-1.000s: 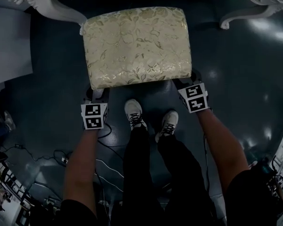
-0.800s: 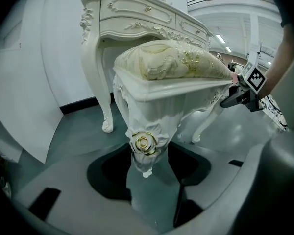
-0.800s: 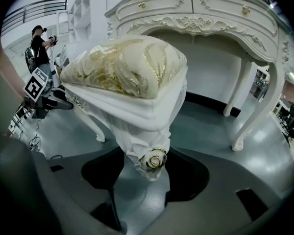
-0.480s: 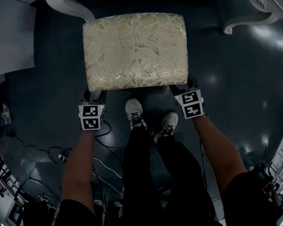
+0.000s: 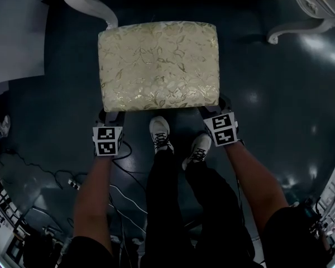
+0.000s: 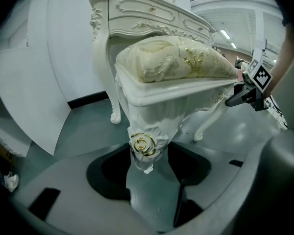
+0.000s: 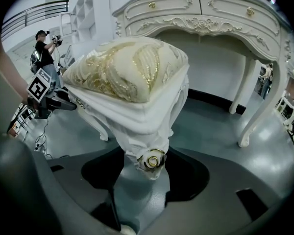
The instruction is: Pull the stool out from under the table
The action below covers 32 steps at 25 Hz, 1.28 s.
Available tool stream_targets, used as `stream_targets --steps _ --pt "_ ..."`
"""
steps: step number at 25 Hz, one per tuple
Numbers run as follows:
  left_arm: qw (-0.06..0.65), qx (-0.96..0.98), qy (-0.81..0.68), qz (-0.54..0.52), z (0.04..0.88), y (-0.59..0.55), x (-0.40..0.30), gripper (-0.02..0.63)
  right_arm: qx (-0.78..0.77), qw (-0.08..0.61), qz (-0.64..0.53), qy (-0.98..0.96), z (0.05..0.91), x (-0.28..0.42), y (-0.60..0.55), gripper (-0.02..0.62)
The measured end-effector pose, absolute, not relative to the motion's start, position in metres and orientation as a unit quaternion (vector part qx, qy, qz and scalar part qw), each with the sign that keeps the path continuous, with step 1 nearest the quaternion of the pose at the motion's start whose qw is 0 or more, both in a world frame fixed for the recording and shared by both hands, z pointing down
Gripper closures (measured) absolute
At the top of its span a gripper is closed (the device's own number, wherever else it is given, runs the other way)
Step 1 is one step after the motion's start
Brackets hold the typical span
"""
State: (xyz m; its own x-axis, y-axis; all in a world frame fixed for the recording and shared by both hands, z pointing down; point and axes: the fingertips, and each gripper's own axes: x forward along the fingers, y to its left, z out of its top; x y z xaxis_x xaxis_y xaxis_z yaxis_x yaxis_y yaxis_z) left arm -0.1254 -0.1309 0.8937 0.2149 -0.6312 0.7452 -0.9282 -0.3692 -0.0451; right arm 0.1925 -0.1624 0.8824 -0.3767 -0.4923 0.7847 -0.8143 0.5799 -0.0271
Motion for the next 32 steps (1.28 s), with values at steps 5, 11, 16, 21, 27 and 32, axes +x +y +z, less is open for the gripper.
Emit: stream_targets --steps 5,11,16,21,27,32 --pt "0.225 0.742 -0.532 0.34 0.898 -0.132 -0.127 0.364 0.4 0.383 0.208 -0.806 0.883 0.192 -0.162 0.321" --pt "0.25 0.714 -0.553 0.349 0.902 -0.116 -0.133 0.37 0.383 0.39 0.204 -0.812 0.886 0.192 -0.162 0.321" --pt "0.275 0.7 -0.559 0.349 0.876 -0.082 -0.129 0.401 0.397 0.383 0.236 -0.8 0.863 0.209 -0.144 0.324" --pt "0.279 0.697 -0.574 0.326 0.811 -0.062 -0.119 0.561 0.379 0.376 0.229 -0.814 0.8 0.217 -0.119 0.562" --pt "0.268 0.717 -0.577 0.285 0.699 -0.071 -0.089 0.598 0.36 0.339 0.214 -0.842 0.687 0.2 -0.116 0.568" --pt "0.266 0.732 -0.571 0.259 0.593 -0.066 -0.047 0.598 0.36 0.298 0.198 -0.862 0.573 0.193 -0.116 0.568"
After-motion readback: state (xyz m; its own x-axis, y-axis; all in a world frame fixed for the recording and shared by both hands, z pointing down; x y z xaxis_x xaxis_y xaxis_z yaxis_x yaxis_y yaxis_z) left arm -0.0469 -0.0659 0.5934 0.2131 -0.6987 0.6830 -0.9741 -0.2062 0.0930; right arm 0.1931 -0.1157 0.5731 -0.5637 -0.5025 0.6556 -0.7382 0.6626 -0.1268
